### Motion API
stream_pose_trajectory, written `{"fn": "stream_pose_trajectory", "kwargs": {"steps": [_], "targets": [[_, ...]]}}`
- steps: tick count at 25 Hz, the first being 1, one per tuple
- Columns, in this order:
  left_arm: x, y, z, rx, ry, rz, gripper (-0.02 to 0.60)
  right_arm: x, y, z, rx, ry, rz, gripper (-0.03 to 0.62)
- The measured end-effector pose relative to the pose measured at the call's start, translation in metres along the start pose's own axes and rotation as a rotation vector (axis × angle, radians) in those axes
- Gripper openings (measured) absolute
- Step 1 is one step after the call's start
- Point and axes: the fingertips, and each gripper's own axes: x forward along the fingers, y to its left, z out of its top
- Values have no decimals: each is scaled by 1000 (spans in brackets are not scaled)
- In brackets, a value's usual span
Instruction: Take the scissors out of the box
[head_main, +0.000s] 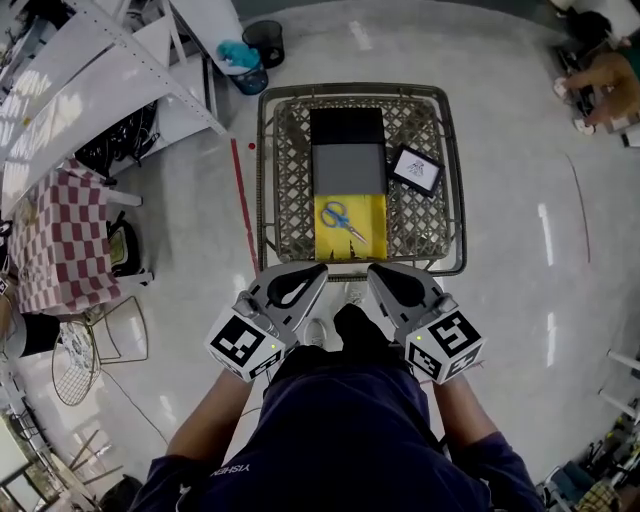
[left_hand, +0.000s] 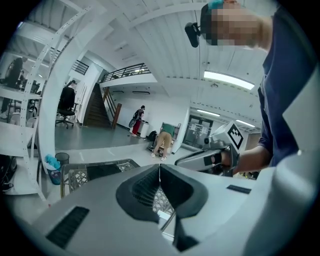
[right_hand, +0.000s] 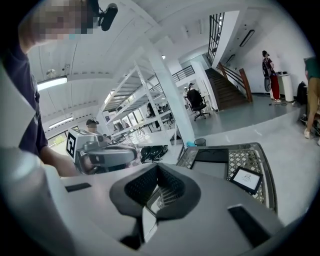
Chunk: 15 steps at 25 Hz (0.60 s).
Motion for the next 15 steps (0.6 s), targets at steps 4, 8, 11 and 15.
{"fn": "stream_pose_trajectory", "kwargs": {"steps": [4,8,11,15], "targets": [[20,12,4,-12,15,24,25,10,-22,3,13,18,22,15],[39,24,4,-34,23,53,25,20,-43,4,16,48,44,15],[49,34,-2,-59,33,70,25,31,-55,1,12,76,51,15],[57,47,-11,-82,47,74,25,48,-66,-8,17,111,47,15]]}}
